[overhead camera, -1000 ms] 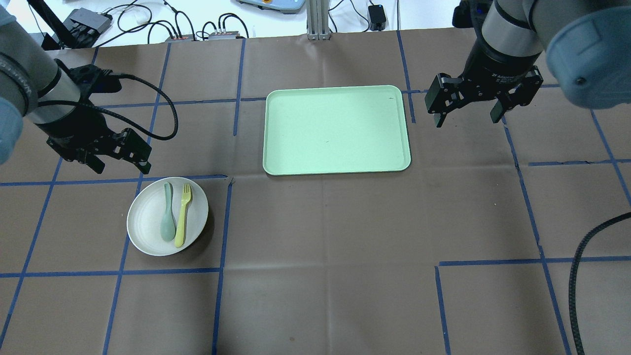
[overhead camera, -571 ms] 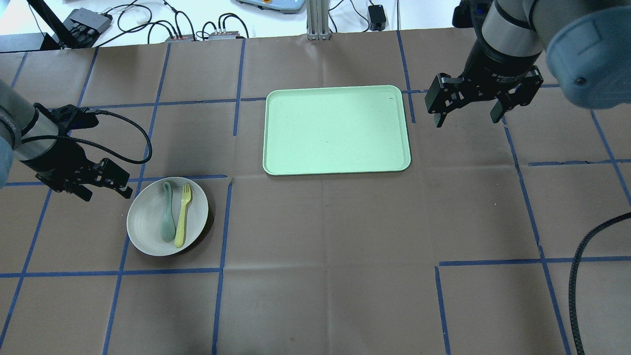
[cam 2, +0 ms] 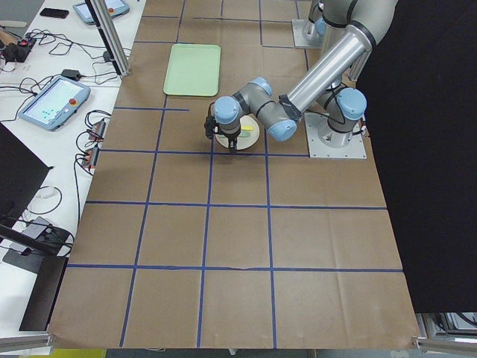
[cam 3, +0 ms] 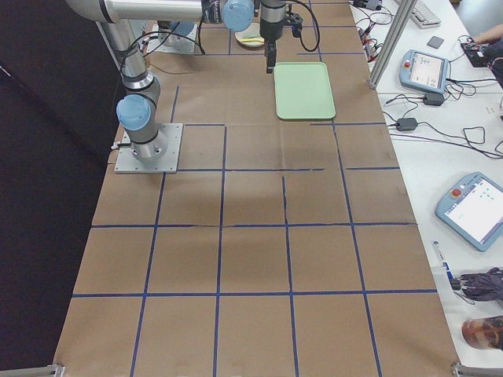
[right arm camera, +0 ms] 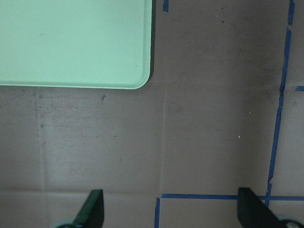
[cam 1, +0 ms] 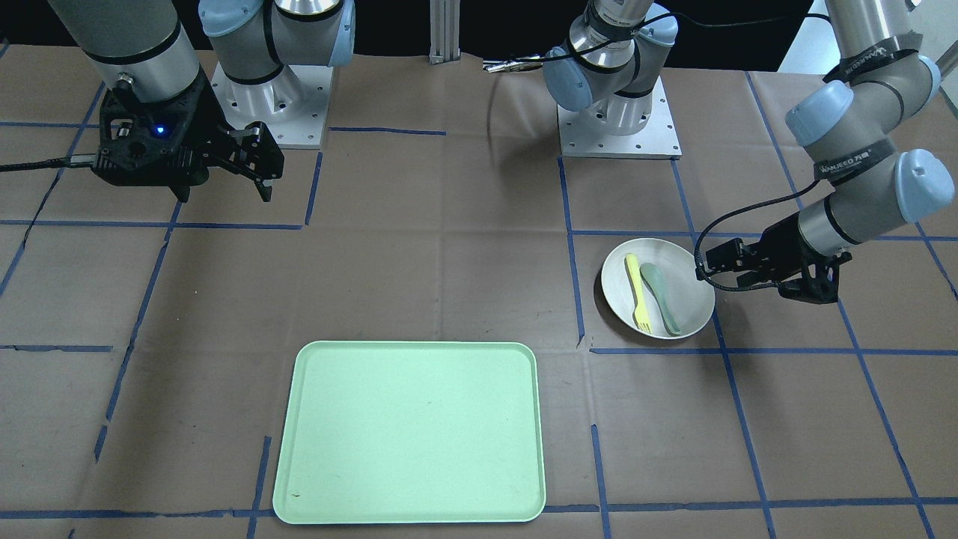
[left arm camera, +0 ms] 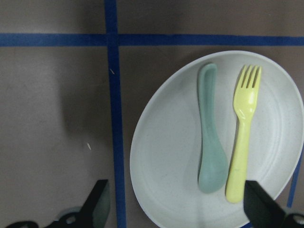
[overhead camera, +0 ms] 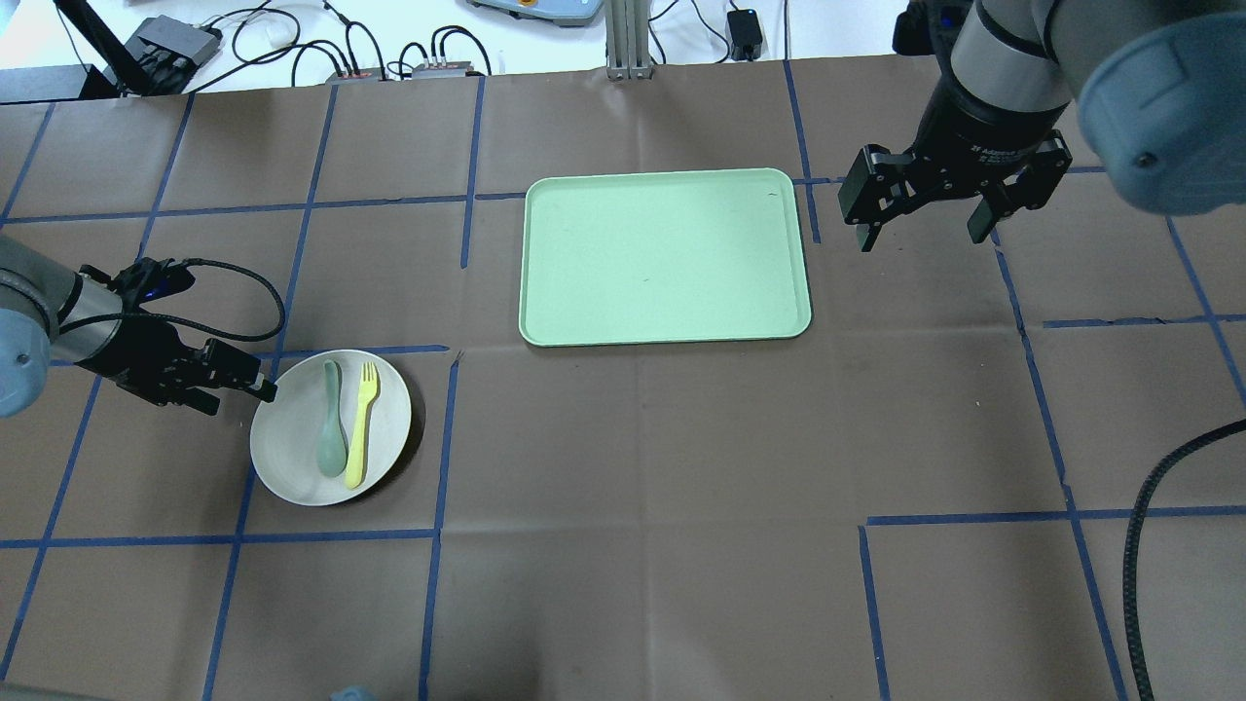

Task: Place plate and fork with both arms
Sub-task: 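Move the left gripper down to the rim of the white plate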

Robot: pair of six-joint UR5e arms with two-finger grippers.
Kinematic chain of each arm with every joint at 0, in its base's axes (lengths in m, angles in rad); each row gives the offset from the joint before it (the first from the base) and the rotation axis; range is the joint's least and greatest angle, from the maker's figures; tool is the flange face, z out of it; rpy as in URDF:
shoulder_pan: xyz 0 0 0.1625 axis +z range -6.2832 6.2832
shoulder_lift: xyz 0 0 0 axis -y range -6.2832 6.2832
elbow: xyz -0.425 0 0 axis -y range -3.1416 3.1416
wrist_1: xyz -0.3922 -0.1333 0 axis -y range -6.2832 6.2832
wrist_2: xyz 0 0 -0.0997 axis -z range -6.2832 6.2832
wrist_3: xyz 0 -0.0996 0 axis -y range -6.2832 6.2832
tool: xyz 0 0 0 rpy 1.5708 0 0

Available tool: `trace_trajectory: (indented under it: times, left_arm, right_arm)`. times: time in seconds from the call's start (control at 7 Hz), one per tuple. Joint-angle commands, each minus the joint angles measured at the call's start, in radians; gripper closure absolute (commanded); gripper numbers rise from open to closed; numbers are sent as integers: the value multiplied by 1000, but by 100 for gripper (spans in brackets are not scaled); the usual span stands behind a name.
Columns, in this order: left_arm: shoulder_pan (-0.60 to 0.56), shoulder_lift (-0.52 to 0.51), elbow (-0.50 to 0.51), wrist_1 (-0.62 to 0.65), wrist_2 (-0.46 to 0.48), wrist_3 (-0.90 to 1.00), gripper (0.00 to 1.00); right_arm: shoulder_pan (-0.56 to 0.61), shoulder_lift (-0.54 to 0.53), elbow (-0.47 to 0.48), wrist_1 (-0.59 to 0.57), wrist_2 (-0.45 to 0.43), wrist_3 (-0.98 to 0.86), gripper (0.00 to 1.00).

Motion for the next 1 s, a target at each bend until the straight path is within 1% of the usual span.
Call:
trace_trajectory:
  times: [0.0, 0.14, 0.29, 0.43, 0.57, 0.71, 0.86]
  left_arm:
    - [27, -34, -3, 11, -43, 22, 11]
    - [31, -62, -2, 18, -43, 42, 10]
    - [47, -95, 0, 41, -41, 57, 7]
    - [48, -99, -3, 46, -38, 59, 9]
    - [48, -94, -2, 41, -31, 56, 23]
    - [48, -83, -3, 29, -28, 53, 43]
    - [48, -86, -3, 28, -18, 53, 51]
  right_arm:
    - [0, 0, -1, 0, 0, -1, 0]
    - [0, 0, -1, 0, 0, -1, 0]
    - [0, 0, -1, 0, 0, -1, 0]
    - [0, 0, -1, 0, 0, -1, 0]
    - [0, 0, -1, 0, 0, -1, 0]
    - [0, 0, -1, 0, 0, -1, 0]
    - [0, 0, -1, 0, 0, -1, 0]
